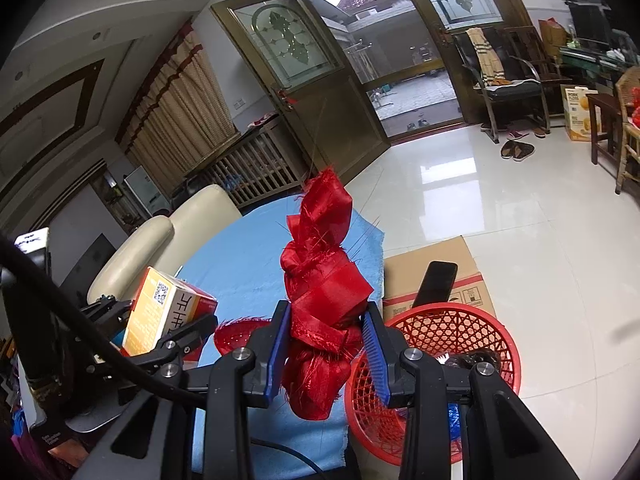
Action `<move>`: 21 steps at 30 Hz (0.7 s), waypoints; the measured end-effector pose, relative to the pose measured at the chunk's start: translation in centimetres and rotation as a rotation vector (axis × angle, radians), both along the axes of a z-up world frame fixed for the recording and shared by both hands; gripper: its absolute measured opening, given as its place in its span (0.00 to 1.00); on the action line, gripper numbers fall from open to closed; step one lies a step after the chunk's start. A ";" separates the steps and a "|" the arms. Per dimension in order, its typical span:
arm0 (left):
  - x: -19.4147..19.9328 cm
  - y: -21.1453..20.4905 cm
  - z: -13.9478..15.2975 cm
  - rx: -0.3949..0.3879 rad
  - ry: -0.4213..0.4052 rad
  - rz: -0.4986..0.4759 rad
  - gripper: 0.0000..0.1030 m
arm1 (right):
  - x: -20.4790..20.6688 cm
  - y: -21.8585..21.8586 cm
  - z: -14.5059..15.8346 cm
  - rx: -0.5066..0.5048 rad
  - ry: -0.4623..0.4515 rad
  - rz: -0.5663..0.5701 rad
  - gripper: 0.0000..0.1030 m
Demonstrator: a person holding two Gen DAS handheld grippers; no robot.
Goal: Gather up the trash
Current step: 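Carry the yellow box and red bag to the red basket and release both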
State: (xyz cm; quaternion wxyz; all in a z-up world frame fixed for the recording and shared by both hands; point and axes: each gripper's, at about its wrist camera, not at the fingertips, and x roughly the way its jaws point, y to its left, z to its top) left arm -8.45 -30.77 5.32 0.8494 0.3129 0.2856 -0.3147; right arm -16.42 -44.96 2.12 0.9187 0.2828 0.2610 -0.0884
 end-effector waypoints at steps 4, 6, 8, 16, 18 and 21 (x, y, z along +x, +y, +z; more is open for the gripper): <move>0.0 -0.2 -0.1 -0.003 0.012 -0.003 0.47 | -0.1 -0.4 0.0 -0.002 0.004 -0.011 0.37; 0.3 -0.2 -0.2 -0.004 0.022 -0.008 0.47 | -0.1 -0.5 -0.1 -0.004 0.007 -0.019 0.37; 0.3 -0.2 -0.3 -0.012 0.037 -0.016 0.47 | -0.2 -0.7 -0.2 -0.006 0.013 -0.030 0.37; 0.5 -0.6 -1.4 -0.066 0.144 -0.060 0.47 | -1.2 -2.8 -0.8 -0.021 0.040 -0.115 0.37; 0.6 -0.8 -1.7 -0.076 0.173 -0.069 0.47 | -1.4 -3.5 -1.1 -0.009 0.047 -0.133 0.37; 0.4 -1.4 -2.2 -0.089 0.210 -0.087 0.47 | -1.5 -4.2 -1.4 0.002 0.063 -0.151 0.37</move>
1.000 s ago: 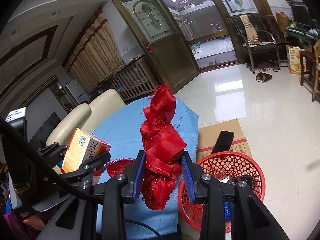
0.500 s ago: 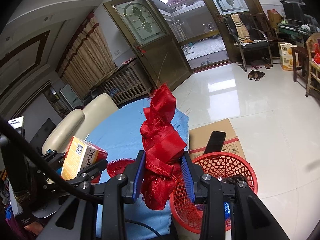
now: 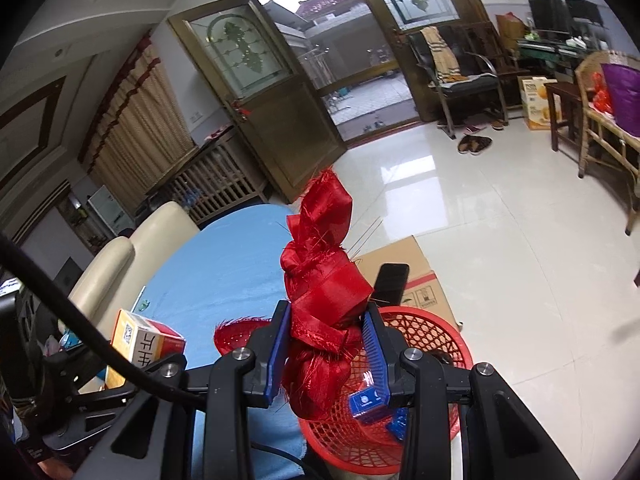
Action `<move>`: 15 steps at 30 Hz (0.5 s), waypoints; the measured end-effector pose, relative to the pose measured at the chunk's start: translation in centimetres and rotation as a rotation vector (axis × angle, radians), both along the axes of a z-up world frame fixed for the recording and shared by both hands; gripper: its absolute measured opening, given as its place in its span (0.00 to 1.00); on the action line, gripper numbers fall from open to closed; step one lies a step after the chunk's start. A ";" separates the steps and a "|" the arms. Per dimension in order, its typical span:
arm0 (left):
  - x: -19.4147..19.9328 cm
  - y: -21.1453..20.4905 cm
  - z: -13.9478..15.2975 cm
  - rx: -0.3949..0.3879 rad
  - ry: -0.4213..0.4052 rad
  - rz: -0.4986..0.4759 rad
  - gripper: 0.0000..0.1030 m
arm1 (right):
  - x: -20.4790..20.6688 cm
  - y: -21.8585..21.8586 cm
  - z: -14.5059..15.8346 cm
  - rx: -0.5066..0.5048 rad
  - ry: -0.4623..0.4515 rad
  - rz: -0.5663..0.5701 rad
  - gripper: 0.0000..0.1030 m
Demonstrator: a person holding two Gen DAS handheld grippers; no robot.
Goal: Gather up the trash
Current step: 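Carry the yellow box and red bag to the red basket and release both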
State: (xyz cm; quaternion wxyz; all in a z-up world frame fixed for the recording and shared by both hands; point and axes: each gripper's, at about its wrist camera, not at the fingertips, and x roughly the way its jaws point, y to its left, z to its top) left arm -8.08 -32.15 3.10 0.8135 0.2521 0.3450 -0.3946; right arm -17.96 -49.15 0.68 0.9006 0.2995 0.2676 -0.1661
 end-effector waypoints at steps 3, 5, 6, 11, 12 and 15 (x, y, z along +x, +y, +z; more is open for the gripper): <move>-0.3 -0.6 -0.3 -0.019 0.028 -0.037 0.47 | 0.0 -0.4 -0.3 0.003 0.017 -0.014 0.37; -0.5 -1.0 -0.5 -0.035 0.056 -0.068 0.47 | 0.0 -0.8 -0.5 0.013 0.025 -0.021 0.38; -0.4 -1.2 -0.6 -0.041 0.071 -0.080 0.47 | 0.1 -0.9 -0.6 0.017 0.028 -0.023 0.39; -0.1 -2.2 -1.4 -0.053 0.141 -0.112 0.48 | 0.0 -1.3 -1.1 0.033 0.049 -0.034 0.39; 0.0 -2.2 -1.5 -0.051 0.141 -0.109 0.52 | 0.1 -1.5 -1.2 0.042 0.055 -0.033 0.39; 0.3 -1.9 -1.6 -0.053 0.125 -0.092 0.61 | 0.2 -1.8 -1.4 0.072 0.061 -0.035 0.55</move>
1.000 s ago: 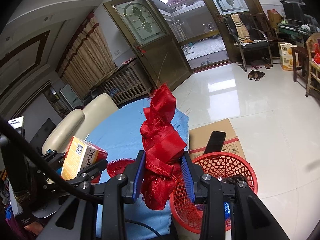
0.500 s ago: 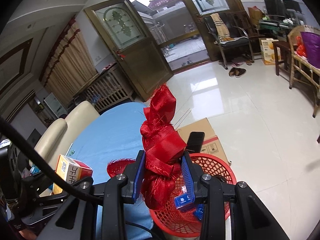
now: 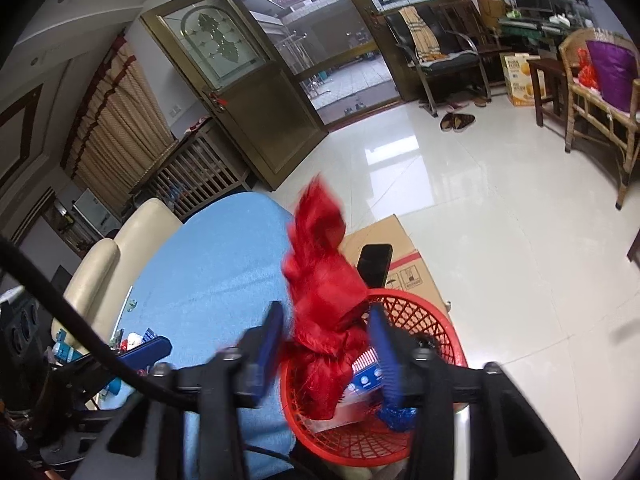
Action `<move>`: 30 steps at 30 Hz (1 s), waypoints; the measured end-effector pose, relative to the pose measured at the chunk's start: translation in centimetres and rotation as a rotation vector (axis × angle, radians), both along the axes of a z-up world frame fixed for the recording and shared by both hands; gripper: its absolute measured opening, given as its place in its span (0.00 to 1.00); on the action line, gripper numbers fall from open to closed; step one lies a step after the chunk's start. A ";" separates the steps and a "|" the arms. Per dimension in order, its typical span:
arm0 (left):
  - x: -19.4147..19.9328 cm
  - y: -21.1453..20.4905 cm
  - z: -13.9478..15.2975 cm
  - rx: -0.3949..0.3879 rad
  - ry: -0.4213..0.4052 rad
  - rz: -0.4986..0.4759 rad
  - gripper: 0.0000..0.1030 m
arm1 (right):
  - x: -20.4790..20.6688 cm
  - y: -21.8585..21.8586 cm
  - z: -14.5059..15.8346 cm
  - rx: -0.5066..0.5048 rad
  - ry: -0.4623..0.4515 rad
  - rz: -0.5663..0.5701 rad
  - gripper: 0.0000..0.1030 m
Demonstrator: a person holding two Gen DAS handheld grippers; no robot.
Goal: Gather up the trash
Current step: 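Carry the yellow box and red bag to the red basket and release both, then move both tools back over the table toward the remaining trash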
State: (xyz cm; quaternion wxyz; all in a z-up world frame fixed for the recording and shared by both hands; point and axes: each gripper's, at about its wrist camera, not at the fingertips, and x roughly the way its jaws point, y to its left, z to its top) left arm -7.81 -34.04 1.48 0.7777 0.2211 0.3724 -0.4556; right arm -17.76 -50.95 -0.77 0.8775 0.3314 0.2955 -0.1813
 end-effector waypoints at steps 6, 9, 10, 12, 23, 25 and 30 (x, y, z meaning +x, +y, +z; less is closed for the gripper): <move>0.8 2.2 0.6 -0.003 -0.062 0.053 0.61 | 0.1 0.0 0.3 0.004 -0.012 0.009 0.56; 1.0 4.2 0.6 0.016 -0.124 0.099 0.61 | 0.0 0.6 0.6 -0.011 -0.021 0.016 0.56; 1.1 4.8 0.6 0.021 -0.134 0.110 0.61 | 0.0 0.8 0.8 -0.017 -0.027 0.018 0.56; 1.4 6.8 0.4 0.032 -0.155 0.148 0.61 | -0.1 1.1 1.1 -0.028 -0.038 0.024 0.56; 5.5 22.1 -1.4 0.053 -0.173 0.519 0.62 | 4.1 6.2 2.0 -0.065 -0.008 0.154 0.56; 6.2 25.5 -1.7 0.063 -0.197 0.604 0.62 | 5.3 7.8 2.1 -0.077 0.003 0.195 0.56; 7.5 31.6 -2.6 0.067 -0.185 0.743 0.62 | 8.9 12.7 2.2 -0.098 0.031 0.319 0.56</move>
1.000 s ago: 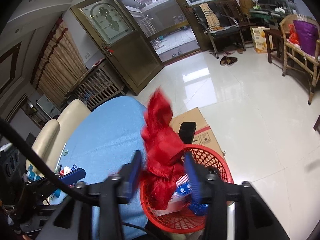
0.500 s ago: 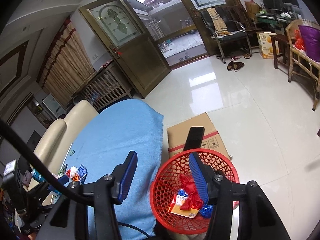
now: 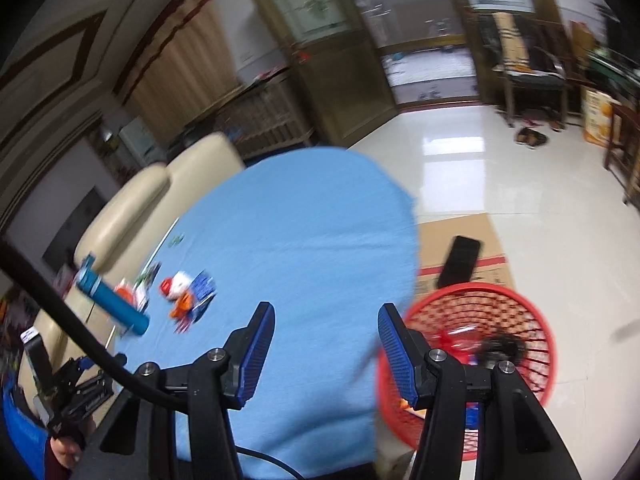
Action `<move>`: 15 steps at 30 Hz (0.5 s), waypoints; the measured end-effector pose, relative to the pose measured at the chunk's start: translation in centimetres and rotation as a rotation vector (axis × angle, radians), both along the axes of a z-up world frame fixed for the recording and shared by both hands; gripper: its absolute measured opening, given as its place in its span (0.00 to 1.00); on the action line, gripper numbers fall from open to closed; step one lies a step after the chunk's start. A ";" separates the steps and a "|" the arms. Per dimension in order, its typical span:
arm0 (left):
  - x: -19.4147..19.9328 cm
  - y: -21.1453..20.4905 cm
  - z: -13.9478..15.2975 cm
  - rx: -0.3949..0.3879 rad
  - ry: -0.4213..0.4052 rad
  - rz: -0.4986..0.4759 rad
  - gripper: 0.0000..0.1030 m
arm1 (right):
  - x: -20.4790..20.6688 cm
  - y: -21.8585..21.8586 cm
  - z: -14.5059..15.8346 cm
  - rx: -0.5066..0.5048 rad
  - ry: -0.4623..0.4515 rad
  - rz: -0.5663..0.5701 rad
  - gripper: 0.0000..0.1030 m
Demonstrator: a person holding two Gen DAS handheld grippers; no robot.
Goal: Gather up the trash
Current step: 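Move both tools back over the table toward the remaining trash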
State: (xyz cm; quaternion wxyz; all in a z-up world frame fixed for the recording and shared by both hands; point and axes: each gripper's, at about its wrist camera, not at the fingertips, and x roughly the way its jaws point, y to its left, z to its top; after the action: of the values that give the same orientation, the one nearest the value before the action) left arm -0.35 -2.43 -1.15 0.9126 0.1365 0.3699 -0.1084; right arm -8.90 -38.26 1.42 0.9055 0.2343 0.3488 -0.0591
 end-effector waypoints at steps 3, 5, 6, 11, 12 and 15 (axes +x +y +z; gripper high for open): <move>0.6 3.1 -0.8 -0.025 0.021 0.069 0.62 | 1.8 3.1 0.1 -0.024 0.013 0.070 0.56; 0.8 4.7 -1.6 -0.040 0.036 0.099 0.62 | 3.2 5.2 -0.1 -0.026 0.024 0.122 0.56; 0.6 5.0 -1.8 -0.043 0.040 0.107 0.62 | 3.7 6.0 -0.2 -0.023 0.030 0.144 0.56; 0.7 6.8 -3.1 -0.066 0.059 0.123 0.62 | 6.8 10.8 -0.7 -0.029 0.060 0.258 0.56; 0.8 7.0 -3.3 -0.070 0.063 0.125 0.62 | 7.6 11.9 -0.8 -0.039 0.064 0.284 0.56; 1.1 7.6 -4.0 -0.085 0.082 0.131 0.62 | 10.1 14.3 -1.2 -0.045 0.066 0.349 0.56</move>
State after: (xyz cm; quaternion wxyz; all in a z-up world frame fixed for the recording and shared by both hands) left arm 0.79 5.20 -5.18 0.9068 0.0683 0.4103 -0.0695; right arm 1.24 -23.96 0.22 0.8951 0.1476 0.4123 0.0836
